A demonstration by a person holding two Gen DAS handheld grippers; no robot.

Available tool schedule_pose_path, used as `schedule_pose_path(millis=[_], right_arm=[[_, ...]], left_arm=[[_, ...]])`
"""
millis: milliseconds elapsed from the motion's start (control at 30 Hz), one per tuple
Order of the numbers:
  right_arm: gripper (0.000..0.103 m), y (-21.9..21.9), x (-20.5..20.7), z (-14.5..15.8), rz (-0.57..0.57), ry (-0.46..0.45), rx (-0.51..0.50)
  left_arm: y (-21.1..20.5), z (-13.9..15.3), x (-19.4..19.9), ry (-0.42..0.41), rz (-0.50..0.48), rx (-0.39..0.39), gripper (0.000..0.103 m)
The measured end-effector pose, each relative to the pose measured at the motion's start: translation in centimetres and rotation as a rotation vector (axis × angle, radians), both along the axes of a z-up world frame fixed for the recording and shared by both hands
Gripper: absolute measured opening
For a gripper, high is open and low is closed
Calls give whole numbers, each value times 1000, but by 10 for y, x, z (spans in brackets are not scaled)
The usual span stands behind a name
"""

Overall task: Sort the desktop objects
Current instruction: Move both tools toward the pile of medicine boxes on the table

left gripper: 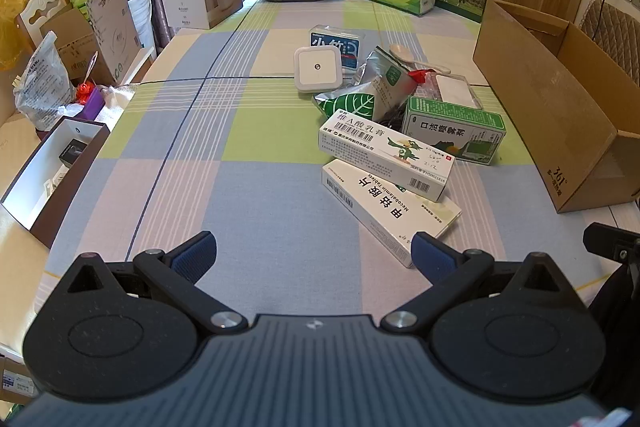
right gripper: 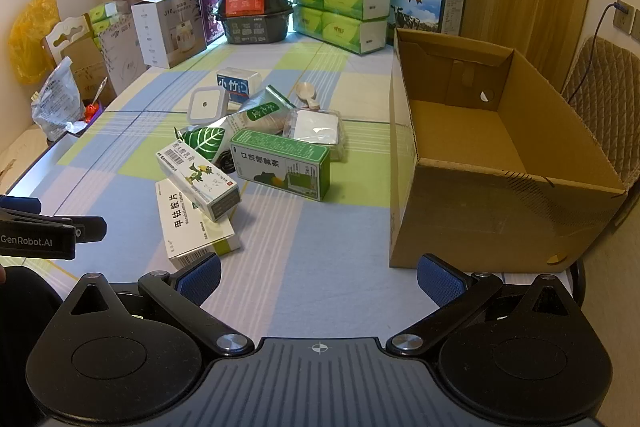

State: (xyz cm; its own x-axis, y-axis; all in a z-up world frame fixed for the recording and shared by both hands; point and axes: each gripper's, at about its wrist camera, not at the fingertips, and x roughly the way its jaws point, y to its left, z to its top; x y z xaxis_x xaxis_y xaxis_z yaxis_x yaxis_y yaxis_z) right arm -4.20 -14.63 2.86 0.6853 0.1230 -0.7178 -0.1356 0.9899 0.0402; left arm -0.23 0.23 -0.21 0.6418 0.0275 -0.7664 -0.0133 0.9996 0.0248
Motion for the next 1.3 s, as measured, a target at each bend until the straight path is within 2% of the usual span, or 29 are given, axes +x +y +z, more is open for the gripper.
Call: schedule_pose_path(millis=[833,967,1200,1300], right_arm=[[101,1,0,4,4,-10,-5],[101,6,-1,6,39,-14,-20],[101,13,3,6,125,-28,59],[101,21,8,4,162,-37,47]], left_arm=[[1,0,-1,5,13,24,102],[5,2,-1,4,29,20,102],[19,4,2,27,43,8,102],[25,4,6,31,48,-2,102]])
